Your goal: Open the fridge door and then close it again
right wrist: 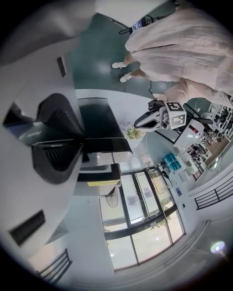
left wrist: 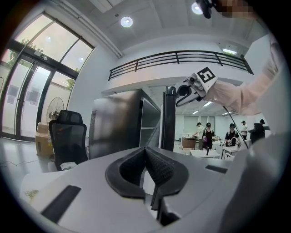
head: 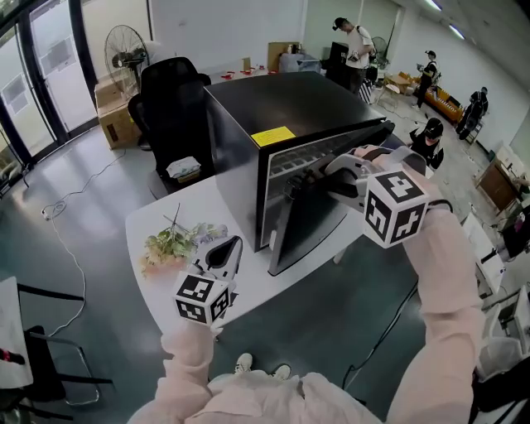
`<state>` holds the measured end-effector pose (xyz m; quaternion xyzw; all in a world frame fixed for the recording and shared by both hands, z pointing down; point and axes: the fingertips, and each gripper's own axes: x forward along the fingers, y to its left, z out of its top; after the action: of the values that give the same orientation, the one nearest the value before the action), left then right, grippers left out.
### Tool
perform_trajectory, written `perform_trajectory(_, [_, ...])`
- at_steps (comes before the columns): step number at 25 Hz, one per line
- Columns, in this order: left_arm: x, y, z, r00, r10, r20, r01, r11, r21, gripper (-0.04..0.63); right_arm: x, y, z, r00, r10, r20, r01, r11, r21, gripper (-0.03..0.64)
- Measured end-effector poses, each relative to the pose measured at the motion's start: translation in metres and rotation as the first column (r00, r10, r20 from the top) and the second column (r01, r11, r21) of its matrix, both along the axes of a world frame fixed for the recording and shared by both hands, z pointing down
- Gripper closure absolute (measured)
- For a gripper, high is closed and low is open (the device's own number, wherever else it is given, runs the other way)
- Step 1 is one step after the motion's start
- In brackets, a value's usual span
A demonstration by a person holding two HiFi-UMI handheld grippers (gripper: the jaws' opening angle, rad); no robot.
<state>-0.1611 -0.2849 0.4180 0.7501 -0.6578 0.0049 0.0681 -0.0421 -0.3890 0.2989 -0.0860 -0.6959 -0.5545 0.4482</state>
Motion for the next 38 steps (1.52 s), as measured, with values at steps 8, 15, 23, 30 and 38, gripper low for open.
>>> perform_trajectory(8, [-0.011, -0.002, 0.003, 1.000, 0.003, -0.002, -0.003, 1.000, -0.007, 0.584, -0.021, -0.009, 0.001, 1.000, 0.021, 0.022, -0.021, 1.000, -0.004, 0.551])
perform_trajectory(15, [-0.023, -0.003, 0.004, 1.000, 0.003, -0.003, -0.003, 1.000, -0.009, 0.584, -0.042, -0.019, 0.000, 0.998, 0.048, 0.045, -0.047, 0.999, -0.020, 0.549])
perform_trajectory(23, [-0.046, 0.005, 0.009, 0.999, -0.035, -0.007, 0.034, 0.999, -0.023, 0.584, -0.057, -0.027, 0.000, 0.996, 0.082, 0.036, -0.080, 0.996, -0.033, 0.546])
perform_trajectory(30, [-0.040, 0.011, 0.007, 1.000, -0.027, -0.003, 0.027, 0.999, -0.021, 0.584, -0.057, -0.028, 0.000, 0.992, 0.092, 0.084, -0.090, 0.996, -0.027, 0.540])
perform_trajectory(38, [-0.032, 0.023, 0.004, 0.999, -0.040, -0.002, 0.040, 0.999, -0.015, 0.586, -0.056, -0.026, 0.000, 0.981, 0.095, 0.169, -0.095, 0.995, -0.006, 0.534])
